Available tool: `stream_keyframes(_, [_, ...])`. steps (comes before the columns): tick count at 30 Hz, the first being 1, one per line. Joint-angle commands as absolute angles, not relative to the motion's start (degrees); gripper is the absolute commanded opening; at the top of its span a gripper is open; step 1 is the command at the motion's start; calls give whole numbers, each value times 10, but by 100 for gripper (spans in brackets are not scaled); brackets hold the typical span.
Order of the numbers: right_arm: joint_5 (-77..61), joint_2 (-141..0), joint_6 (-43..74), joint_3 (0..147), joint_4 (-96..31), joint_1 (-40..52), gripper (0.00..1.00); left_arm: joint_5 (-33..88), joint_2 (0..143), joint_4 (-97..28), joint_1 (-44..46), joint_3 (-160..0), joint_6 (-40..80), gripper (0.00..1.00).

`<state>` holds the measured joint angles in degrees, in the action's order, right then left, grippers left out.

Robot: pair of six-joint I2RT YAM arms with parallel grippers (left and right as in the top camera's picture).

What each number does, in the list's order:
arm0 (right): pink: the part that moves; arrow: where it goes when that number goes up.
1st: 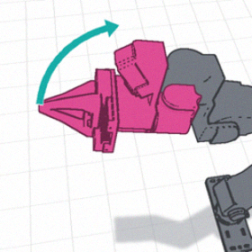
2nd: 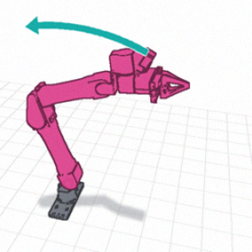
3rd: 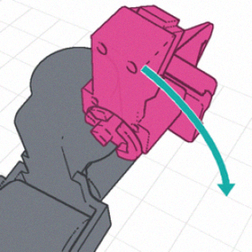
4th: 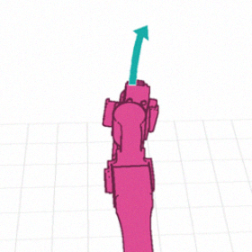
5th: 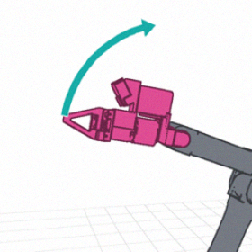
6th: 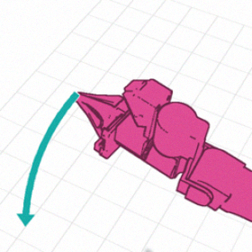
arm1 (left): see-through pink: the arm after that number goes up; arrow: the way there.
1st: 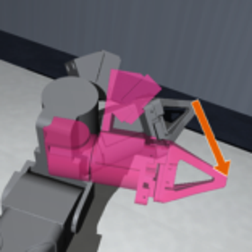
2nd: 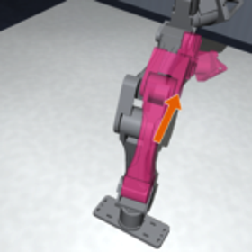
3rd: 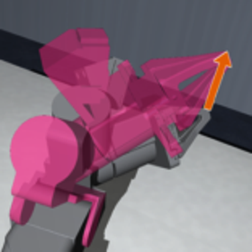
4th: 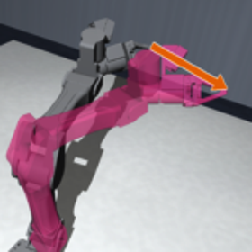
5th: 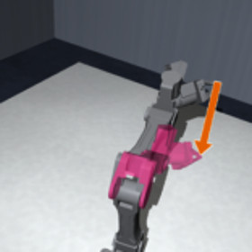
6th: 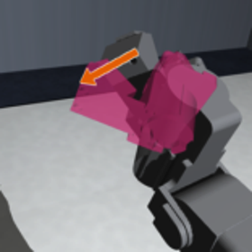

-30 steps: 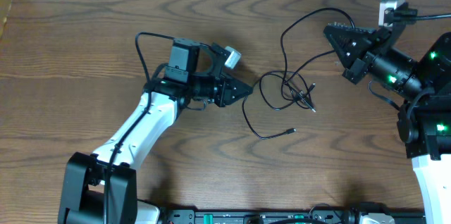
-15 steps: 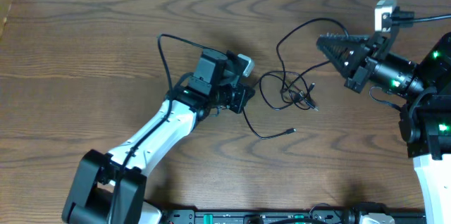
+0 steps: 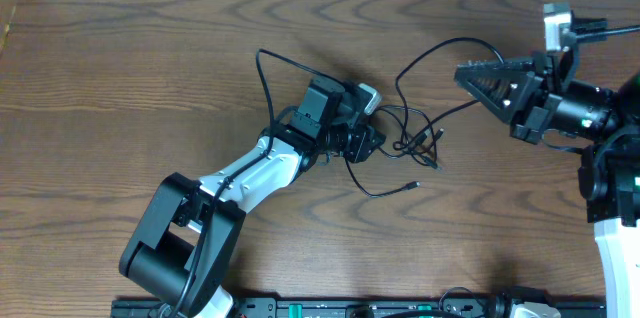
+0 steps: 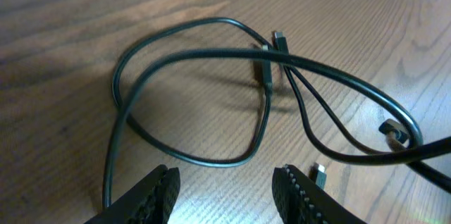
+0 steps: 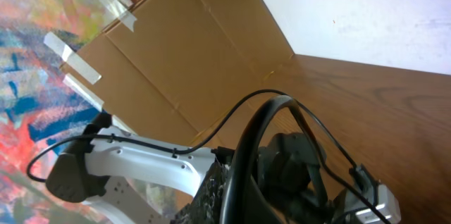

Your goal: Untangle cables

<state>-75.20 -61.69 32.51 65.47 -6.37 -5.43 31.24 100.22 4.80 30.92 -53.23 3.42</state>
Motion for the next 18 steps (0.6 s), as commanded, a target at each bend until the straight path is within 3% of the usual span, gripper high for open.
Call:
stream_keyframes(1, [-794, -608, 345, 667, -62, -77, 1, 324, 1003, 78, 309, -533, 39, 49])
stream_keyframes(18, [-850, -607, 418, 667, 22, -102, 1, 324, 1022, 205, 309, -533, 138, 60])
